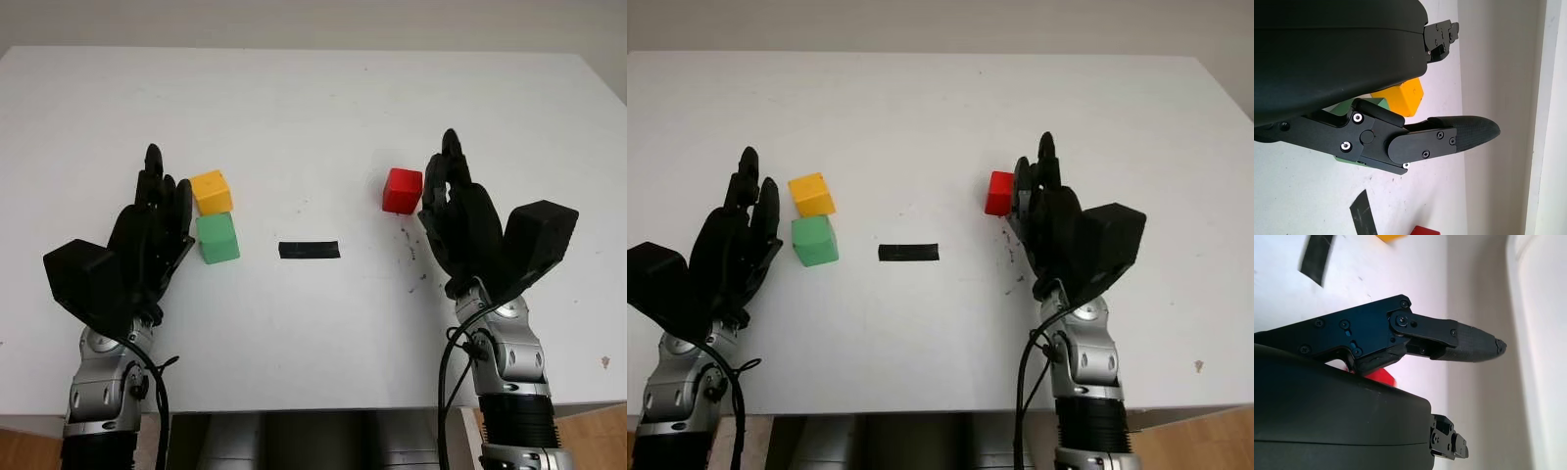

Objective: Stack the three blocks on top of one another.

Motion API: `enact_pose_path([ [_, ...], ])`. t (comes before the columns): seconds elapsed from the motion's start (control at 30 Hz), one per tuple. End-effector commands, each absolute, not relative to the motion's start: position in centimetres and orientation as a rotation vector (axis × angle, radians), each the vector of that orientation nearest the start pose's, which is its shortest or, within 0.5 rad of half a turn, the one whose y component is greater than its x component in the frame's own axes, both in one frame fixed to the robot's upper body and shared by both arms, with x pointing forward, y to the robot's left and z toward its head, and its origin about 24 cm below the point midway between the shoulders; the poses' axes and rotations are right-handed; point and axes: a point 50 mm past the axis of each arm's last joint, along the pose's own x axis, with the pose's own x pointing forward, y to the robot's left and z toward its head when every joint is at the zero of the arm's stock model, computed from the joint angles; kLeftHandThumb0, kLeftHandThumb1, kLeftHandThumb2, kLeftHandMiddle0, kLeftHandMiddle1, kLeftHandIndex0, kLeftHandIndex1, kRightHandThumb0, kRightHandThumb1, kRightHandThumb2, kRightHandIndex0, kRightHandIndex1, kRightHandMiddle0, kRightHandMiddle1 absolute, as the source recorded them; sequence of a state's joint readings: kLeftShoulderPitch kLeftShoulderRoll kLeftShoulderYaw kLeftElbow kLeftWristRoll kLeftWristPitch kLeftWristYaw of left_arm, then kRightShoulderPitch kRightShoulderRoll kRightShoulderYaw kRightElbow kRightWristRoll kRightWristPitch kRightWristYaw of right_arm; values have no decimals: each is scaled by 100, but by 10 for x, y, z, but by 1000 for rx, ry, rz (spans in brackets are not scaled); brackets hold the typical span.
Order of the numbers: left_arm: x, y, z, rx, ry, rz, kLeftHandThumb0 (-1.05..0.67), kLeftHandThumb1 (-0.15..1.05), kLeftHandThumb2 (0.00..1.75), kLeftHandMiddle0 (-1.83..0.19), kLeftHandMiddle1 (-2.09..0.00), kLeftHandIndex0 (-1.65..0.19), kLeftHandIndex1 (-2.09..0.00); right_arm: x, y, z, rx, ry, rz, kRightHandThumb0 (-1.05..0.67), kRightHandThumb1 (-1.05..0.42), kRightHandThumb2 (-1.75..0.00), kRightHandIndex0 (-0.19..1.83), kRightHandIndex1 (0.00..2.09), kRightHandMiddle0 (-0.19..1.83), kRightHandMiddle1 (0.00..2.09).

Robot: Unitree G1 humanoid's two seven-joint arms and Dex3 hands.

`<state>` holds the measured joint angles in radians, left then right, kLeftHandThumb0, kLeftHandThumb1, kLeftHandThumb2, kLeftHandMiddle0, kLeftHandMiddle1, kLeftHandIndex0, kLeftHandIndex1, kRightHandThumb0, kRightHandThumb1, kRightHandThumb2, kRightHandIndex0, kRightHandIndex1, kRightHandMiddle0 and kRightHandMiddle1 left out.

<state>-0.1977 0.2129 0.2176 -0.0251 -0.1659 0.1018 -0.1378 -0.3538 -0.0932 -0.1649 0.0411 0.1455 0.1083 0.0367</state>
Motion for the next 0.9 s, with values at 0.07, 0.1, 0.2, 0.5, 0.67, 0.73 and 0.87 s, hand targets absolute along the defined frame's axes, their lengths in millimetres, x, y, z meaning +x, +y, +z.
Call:
enact_pose_path([
  [0.07, 285, 219, 111, 36, -176, 15, -78, 105, 55, 19, -2, 19, -2, 316, -191, 170, -117, -411, -85, -68, -103, -13, 12, 16, 10, 18],
  [0.1, 285, 219, 111, 36, -176, 16, -78, 105, 55, 19, -2, 19, -2, 318, -194, 179, -185, -446, -76, -66, -99, -9, 17, 18, 11, 26],
  [0.2, 282, 218, 110, 38, -176, 17, -79, 105, 55, 19, -1, 19, 0, 327, -203, 204, -392, -503, -55, -61, -89, -4, 26, 24, -4, 81],
  [0.5, 281, 217, 109, 37, -176, 24, -76, 105, 56, 19, -1, 19, 0, 362, -220, 220, -753, -353, -36, -58, -78, -5, 29, 25, 7, 69],
  [0.67, 282, 218, 110, 34, -182, 33, -76, 105, 55, 18, -3, 18, -2, 368, -217, 214, -892, -316, 1, -56, -78, -5, 26, 21, 8, 67],
  [0.73, 282, 218, 110, 30, -182, 37, -75, 105, 55, 19, -4, 18, -3, 370, -216, 213, -954, -298, 12, -58, -79, -5, 26, 19, 13, 58],
  [0.87, 283, 218, 111, 27, -185, 30, -76, 105, 55, 19, -3, 19, -3, 373, -211, 211, -1143, -297, 67, -62, -80, -5, 32, 17, 26, 43],
])
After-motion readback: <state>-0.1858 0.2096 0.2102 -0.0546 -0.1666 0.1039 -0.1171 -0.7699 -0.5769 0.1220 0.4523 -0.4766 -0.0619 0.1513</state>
